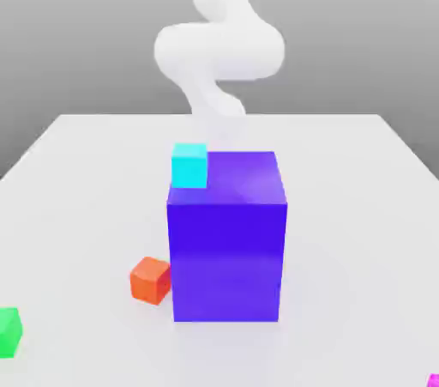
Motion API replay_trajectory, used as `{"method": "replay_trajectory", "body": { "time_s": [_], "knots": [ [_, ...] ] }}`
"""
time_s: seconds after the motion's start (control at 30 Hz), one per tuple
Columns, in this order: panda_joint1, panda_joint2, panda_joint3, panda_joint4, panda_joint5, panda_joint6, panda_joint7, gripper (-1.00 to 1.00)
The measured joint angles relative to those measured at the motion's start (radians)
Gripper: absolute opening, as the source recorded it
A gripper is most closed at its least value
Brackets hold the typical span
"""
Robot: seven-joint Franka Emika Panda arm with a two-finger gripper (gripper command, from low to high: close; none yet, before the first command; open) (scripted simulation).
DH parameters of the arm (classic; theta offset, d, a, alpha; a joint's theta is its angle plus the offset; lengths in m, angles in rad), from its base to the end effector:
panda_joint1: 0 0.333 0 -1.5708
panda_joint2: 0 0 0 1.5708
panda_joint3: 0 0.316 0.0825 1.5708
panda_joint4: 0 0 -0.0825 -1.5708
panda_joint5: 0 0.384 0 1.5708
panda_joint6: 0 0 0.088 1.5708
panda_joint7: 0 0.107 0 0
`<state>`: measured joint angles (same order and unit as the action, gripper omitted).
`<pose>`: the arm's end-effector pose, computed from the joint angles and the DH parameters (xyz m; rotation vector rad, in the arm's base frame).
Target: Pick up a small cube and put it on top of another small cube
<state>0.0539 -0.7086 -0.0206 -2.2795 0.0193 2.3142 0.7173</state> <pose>0.3781 0.0101 0.6898 -2.5208 0.9084 -0.9544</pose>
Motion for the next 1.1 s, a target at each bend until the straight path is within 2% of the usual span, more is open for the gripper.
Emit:
{"method": "replay_trajectory", "body": {
  "time_s": [0.33,0.63,0.87,1.1],
  "knots": [
    [0.186,0.370,-0.055,0.084,0.093,0.055,-0.347,0.00],
    [0.293,0.695,-0.026,0.157,0.144,0.105,-0.632,0.00],
    [0.340,0.941,0.016,0.211,0.106,0.153,-0.801,0.00],
    [0.399,1.180,0.049,0.265,-0.012,0.202,-0.919,0.00]
  ]
}}
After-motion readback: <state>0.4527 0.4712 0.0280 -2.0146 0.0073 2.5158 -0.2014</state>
